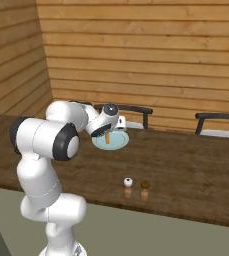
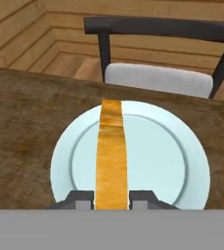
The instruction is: Start the toaster. Once the lever pops up, take the bread to the plate on the dining counter.
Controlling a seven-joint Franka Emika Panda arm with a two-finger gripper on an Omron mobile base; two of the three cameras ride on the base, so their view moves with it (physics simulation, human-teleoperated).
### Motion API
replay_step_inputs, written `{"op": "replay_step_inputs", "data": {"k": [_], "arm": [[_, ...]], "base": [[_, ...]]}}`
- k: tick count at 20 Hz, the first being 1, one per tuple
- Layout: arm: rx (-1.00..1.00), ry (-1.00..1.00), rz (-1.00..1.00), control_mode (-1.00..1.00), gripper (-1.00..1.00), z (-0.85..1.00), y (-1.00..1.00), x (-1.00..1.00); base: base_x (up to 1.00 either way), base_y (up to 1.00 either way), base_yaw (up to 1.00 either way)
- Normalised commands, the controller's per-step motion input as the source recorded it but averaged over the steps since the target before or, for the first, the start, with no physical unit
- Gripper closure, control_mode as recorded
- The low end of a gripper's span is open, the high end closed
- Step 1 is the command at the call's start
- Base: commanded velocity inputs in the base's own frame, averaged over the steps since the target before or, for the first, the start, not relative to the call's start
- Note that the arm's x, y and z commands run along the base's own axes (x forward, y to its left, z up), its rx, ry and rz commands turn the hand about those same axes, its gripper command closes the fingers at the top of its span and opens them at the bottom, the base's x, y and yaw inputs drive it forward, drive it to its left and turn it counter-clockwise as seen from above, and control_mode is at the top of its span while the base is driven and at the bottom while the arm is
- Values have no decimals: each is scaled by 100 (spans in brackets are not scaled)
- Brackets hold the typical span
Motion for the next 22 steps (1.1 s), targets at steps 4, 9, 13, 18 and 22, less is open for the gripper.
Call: {"op": "replay_step_inputs", "data": {"k": [4, 9, 13, 18, 22], "arm": [[0, 0, 0, -100, 100, -2, -1, 18], [0, 0, 0, -100, 100, -13, 0, 3], [0, 0, 0, -100, 100, -14, 0, 0], [0, 0, 0, -100, 100, -8, 0, 0], [0, 0, 0, -100, 100, -9, 0, 0]], "base": [[0, 0, 0], [0, 0, 0], [0, 0, 0], [0, 0, 0], [0, 0, 0]]}}
